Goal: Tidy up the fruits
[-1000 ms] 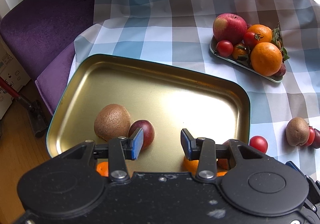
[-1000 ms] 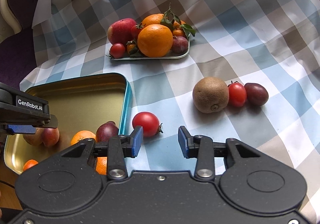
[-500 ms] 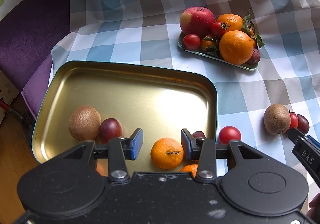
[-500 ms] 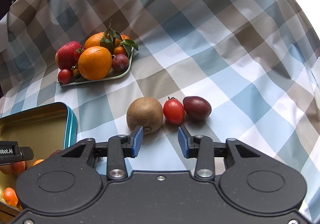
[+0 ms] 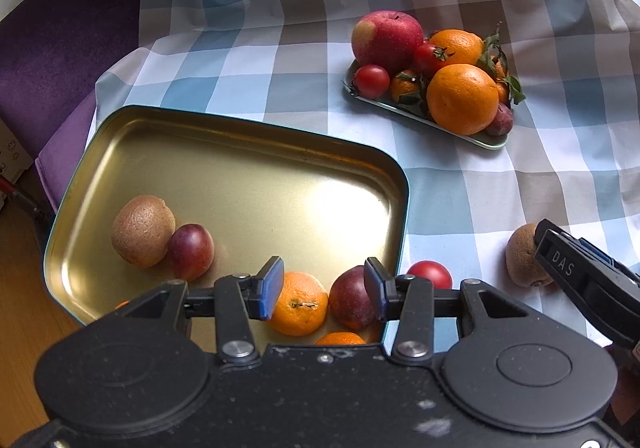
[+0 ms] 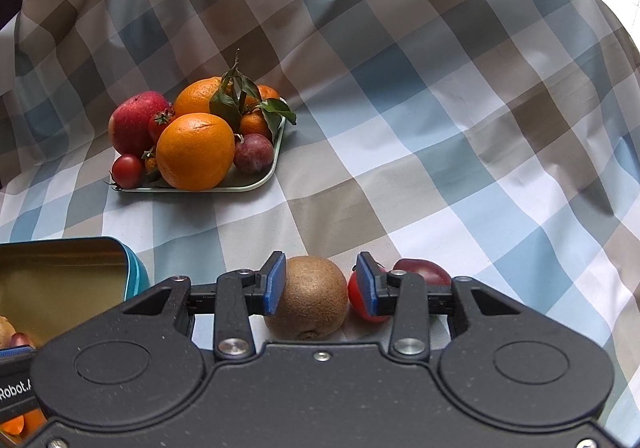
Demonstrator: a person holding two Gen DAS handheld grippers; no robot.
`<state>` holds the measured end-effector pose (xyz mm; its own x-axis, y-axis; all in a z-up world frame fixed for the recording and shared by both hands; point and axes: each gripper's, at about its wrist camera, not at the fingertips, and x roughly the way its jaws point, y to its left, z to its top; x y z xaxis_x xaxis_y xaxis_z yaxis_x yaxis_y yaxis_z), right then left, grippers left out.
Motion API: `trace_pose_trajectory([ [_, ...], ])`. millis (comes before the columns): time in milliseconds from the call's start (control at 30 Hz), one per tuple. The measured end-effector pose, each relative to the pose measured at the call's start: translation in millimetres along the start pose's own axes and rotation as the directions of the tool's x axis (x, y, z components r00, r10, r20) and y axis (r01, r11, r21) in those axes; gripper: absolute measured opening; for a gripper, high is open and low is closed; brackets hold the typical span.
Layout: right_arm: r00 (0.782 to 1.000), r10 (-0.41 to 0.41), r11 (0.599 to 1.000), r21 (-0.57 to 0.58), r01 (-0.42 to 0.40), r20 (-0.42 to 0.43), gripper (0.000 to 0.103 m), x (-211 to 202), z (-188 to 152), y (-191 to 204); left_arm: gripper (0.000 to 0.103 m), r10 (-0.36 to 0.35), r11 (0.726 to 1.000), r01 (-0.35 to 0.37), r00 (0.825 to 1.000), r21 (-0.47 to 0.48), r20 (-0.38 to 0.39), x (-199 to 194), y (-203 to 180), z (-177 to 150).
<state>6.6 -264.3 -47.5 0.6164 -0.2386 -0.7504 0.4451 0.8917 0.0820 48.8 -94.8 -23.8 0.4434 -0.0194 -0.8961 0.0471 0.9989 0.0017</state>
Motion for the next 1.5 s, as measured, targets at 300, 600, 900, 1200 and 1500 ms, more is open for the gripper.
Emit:
trace_pose_trajectory([
  [300, 1.000, 0.021, 0.993, -0.115, -0.020, 0.009, 0.051, 8, -3, 16, 0.046, 0.048, 0.994, -0.050, 0.999, -0.094, -0.019, 6, 8, 7],
  [600, 0.999, -0.017, 0.965, -0.261, 0.025, 0.034, 0.058, 10, -18, 26, 0.046, 0.063, 0.994, -0.065, 0.998, -0.087, -0.023, 8, 4, 6],
  [900, 0.999, 0.040, 0.955, -0.295, -0.031, 0.022, 0.056, -19, -31, 11, 0.046, 0.056, 0.998, -0.055, 0.998, -0.010, 0.017, 3, -14, 1],
  [1200, 0.997, 0.073, 0.970, -0.229, -0.077, -0.027, 0.054, -40, -50, -9, 0.046, 0.002, 0.992, -0.015, 0.995, 0.127, 0.100, -10, -50, -10],
  [1500, 0.995, 0.088, 0.972, -0.216, -0.096, -0.047, 0.051, -53, -72, -23, 0.046, -0.046, 0.972, 0.021, 0.994, 0.233, 0.102, -9, -84, -22],
])
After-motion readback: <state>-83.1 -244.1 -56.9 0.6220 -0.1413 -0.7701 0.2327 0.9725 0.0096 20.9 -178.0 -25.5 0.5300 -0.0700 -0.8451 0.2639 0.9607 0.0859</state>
